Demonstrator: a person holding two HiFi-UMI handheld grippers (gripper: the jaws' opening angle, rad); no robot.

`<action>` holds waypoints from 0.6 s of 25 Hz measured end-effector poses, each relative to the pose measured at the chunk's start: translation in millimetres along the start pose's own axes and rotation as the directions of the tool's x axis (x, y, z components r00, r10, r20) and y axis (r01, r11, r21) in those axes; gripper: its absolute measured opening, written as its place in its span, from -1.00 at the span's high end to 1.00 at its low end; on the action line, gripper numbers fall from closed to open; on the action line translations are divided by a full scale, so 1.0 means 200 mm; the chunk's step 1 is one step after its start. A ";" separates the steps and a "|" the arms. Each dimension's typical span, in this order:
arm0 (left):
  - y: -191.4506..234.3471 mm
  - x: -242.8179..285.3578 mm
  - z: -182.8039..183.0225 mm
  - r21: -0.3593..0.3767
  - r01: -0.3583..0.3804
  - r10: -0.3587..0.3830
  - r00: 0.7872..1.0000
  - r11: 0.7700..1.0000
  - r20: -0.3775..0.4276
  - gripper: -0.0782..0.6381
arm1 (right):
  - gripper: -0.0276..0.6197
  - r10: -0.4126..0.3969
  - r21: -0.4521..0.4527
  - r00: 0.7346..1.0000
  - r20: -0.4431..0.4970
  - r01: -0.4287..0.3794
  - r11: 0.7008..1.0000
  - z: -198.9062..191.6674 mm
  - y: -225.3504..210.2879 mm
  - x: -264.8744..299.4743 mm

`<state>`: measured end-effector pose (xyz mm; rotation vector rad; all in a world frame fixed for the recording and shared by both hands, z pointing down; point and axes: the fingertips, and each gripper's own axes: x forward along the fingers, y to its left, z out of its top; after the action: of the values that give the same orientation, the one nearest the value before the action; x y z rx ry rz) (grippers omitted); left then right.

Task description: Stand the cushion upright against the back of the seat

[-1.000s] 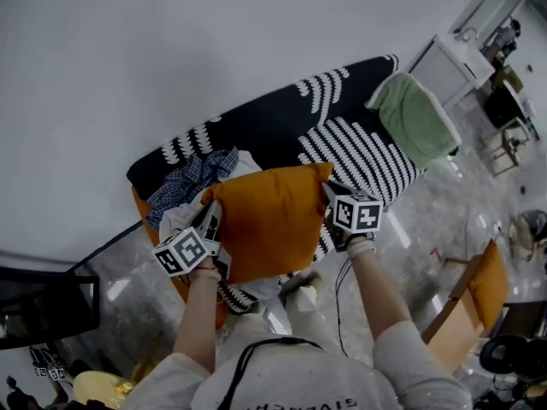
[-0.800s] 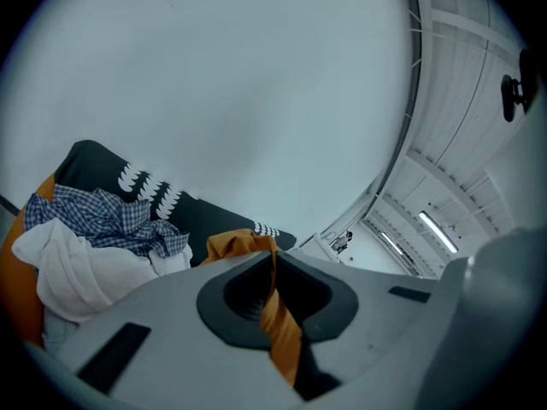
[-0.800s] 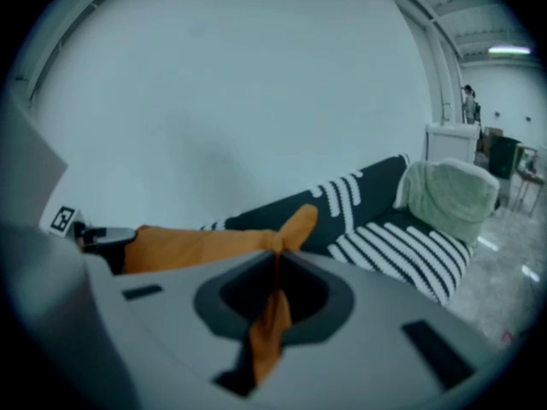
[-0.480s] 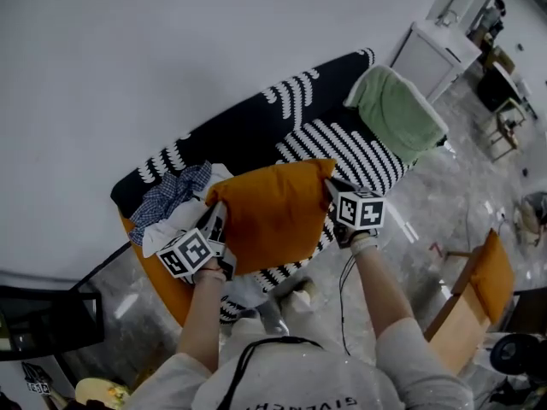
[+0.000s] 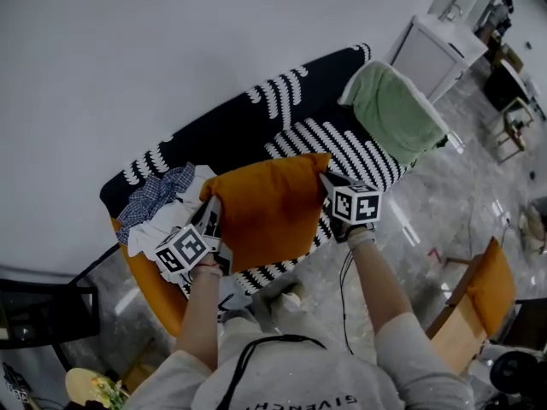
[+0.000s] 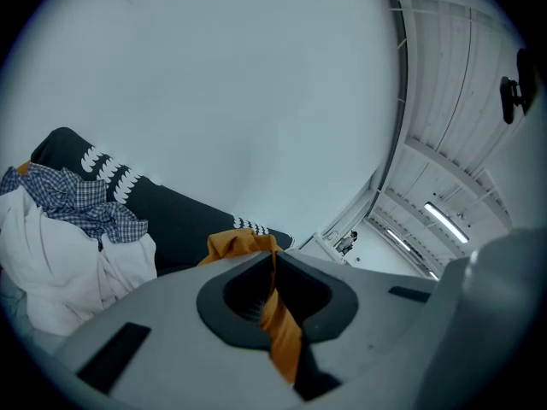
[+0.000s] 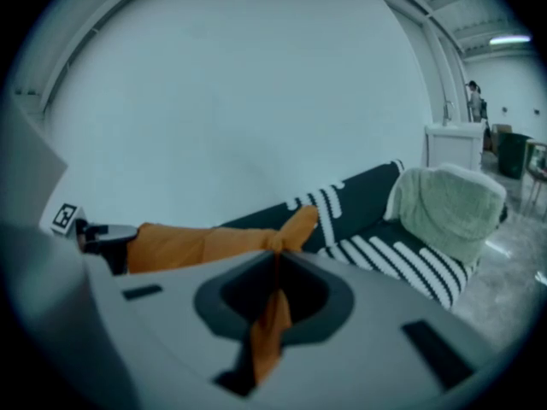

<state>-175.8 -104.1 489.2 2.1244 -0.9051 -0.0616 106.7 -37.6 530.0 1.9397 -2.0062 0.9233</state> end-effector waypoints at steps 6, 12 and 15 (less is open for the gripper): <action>-0.08 0.07 -0.04 0.001 -0.027 0.027 0.999 1.000 0.040 0.68 | 0.81 0.032 0.035 0.999 0.018 -0.033 0.999 0.02 -0.11 0.02; -0.09 0.11 -0.06 -0.008 -0.063 0.063 0.998 0.998 0.022 0.68 | 0.81 0.037 0.052 0.999 0.040 -0.039 0.998 0.07 -0.14 0.04; -0.11 0.17 -0.07 -0.009 -0.064 0.064 0.998 0.998 0.019 0.68 | 0.81 0.037 0.059 0.998 0.053 -0.040 0.997 0.09 -0.19 0.03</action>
<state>-133.5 -106.2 492.5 2.0887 -0.9819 -0.0537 147.5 -51.3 530.1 1.9830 -2.0741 0.9629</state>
